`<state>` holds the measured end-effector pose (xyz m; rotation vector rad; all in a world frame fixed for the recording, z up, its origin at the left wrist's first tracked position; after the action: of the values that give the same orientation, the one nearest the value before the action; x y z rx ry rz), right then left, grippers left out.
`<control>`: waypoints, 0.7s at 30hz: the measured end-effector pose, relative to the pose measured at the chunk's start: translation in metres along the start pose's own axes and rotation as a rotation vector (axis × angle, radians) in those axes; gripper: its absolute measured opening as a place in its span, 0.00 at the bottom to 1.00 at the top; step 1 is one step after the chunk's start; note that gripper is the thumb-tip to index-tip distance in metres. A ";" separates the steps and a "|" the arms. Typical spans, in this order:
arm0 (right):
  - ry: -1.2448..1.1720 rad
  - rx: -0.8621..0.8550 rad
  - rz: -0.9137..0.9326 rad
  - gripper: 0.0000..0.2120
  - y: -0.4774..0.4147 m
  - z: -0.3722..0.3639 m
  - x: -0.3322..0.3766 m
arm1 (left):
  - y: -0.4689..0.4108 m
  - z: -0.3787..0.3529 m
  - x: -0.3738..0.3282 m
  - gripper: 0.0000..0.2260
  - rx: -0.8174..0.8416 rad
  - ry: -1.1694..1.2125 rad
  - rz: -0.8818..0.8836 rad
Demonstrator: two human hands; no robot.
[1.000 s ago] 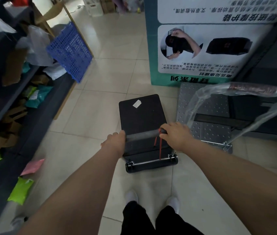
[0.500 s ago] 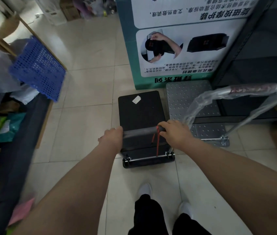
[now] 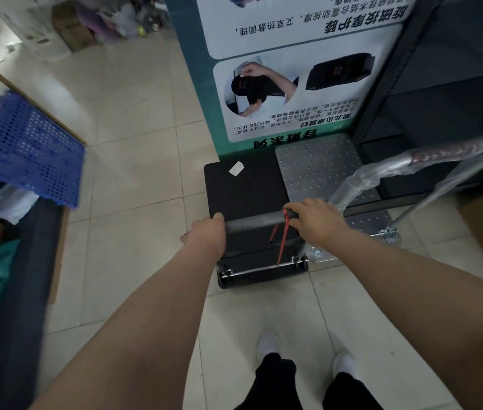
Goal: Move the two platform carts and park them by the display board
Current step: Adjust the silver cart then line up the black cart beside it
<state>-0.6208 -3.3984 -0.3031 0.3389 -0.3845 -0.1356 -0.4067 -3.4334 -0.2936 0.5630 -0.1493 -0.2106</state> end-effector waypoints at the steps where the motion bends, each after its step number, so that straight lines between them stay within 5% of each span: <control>1: -0.004 -0.003 -0.009 0.17 -0.003 0.002 -0.001 | -0.003 0.001 -0.001 0.17 -0.003 0.001 -0.004; 21: -0.018 -0.027 -0.066 0.31 0.002 0.004 -0.004 | -0.013 0.006 0.003 0.17 -0.034 0.054 -0.016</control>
<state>-0.6256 -3.3972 -0.3001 0.3237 -0.3885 -0.2086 -0.4067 -3.4485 -0.2953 0.5352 -0.0887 -0.2132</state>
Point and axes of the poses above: each hand's wrist, its own y-axis away from the middle knuckle, its own z-axis out of the back of the hand, x = y × z, the point moved 10 cm from there along -y, towards the middle knuckle, and after that the axes turned 5 degrees about -y, right-handed, at the moved point
